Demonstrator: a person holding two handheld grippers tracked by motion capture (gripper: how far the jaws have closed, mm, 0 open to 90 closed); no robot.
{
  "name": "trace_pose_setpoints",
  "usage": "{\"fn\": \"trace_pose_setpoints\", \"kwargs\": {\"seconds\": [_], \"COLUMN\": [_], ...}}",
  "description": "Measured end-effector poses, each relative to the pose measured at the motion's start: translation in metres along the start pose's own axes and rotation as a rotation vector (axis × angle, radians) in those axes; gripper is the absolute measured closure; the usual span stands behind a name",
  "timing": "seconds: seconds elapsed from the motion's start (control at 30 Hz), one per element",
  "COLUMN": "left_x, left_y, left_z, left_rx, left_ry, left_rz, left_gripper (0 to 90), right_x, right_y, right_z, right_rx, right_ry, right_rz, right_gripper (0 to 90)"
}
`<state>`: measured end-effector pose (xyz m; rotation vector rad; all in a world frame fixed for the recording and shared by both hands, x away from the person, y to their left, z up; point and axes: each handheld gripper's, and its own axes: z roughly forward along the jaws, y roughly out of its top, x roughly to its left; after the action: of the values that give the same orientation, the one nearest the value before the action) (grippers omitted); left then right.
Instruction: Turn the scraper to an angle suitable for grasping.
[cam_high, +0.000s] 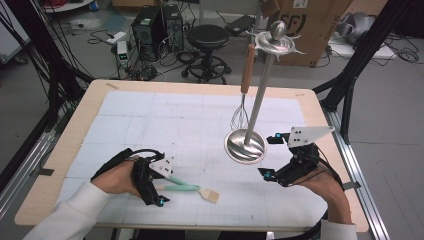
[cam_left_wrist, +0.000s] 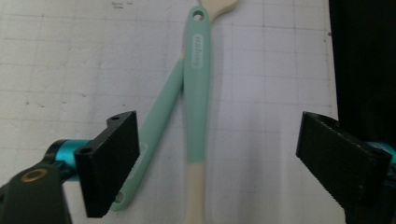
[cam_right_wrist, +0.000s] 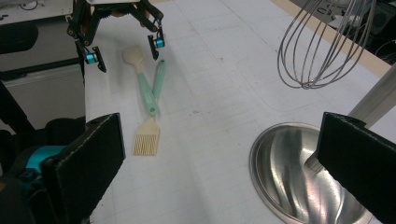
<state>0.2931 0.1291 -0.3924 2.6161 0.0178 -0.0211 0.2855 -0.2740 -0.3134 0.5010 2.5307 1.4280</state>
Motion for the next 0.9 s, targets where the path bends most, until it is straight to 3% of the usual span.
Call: {"fn": "trace_pose_setpoints", "kwargs": {"seconds": [0.5, 0.9], "left_x": [0.003, 0.008], "left_y": [0.009, 0.014], "left_z": [0.011, 0.017], "left_rx": [0.131, 0.227], "left_ry": [0.002, 0.002], "left_rz": [-0.022, -0.074], "left_gripper": [30.6, 46.6], "right_x": [0.000, 0.000], "right_y": [0.002, 0.001], "right_z": [0.000, 0.001], "right_rx": [-0.018, -0.024], "right_ry": [0.011, 0.018], "right_rz": [-0.010, -0.006], "right_gripper": [0.2, 0.2]}}
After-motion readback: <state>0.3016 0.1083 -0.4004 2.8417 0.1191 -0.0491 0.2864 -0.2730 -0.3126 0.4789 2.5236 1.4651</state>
